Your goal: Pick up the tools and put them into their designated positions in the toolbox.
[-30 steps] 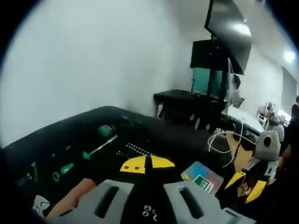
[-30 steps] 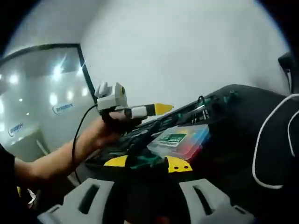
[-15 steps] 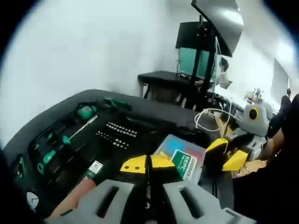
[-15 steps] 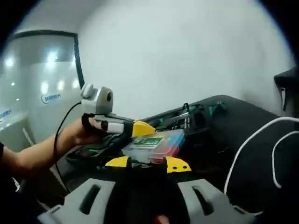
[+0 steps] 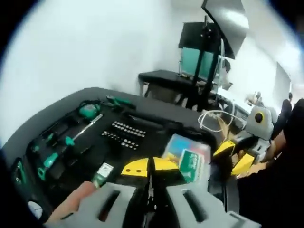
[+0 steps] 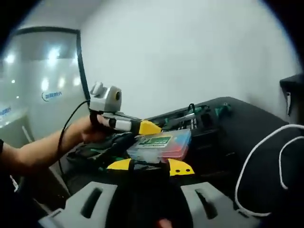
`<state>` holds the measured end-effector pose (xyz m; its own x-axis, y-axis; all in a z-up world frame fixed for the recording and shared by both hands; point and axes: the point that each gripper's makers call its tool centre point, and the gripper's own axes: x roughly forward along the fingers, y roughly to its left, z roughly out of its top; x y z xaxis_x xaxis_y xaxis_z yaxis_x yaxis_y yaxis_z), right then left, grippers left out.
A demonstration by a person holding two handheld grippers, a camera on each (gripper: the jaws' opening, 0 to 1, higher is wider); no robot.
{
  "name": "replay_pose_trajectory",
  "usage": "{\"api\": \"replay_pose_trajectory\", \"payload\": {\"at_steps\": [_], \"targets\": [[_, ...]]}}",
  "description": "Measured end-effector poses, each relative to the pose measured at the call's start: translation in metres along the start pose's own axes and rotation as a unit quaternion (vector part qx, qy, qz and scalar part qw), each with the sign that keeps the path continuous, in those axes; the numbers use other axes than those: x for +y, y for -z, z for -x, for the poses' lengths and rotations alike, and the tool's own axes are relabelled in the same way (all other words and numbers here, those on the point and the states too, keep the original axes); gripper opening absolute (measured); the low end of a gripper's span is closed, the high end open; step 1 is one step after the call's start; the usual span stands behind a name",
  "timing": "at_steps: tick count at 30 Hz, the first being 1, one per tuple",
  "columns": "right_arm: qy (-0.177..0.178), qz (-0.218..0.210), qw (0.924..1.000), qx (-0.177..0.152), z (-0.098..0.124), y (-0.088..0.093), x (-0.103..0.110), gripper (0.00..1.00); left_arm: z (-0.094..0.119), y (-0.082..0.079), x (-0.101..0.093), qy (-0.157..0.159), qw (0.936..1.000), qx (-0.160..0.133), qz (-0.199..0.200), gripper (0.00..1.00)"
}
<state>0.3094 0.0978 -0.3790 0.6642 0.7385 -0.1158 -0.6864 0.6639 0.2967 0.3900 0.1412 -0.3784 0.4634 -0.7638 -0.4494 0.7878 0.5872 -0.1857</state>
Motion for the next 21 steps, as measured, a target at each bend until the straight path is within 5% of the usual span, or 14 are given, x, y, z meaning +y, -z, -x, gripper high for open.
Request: {"api": "replay_pose_trajectory", "payload": {"at_steps": [8, 12, 16, 21], "targets": [[0.014, 0.003, 0.9999, 0.006, -0.009, -0.006, -0.016, 0.25, 0.006, 0.009, -0.037, 0.016, 0.9991, 0.017, -0.034, 0.04], [0.020, 0.014, 0.9997, 0.008, -0.011, -0.009, -0.020, 0.25, 0.009, 0.007, -0.025, -0.005, 0.9973, 0.032, -0.066, 0.04], [0.023, 0.014, 0.9996, 0.004, -0.008, -0.011, -0.020, 0.25, 0.013, -0.011, 0.007, -0.062, 0.9969, -0.005, -0.049, 0.06], [0.011, 0.015, 0.9998, 0.002, -0.003, -0.011, -0.013, 0.25, 0.012, 0.008, 0.026, -0.066, 0.9921, 0.054, -0.093, 0.05]]}}
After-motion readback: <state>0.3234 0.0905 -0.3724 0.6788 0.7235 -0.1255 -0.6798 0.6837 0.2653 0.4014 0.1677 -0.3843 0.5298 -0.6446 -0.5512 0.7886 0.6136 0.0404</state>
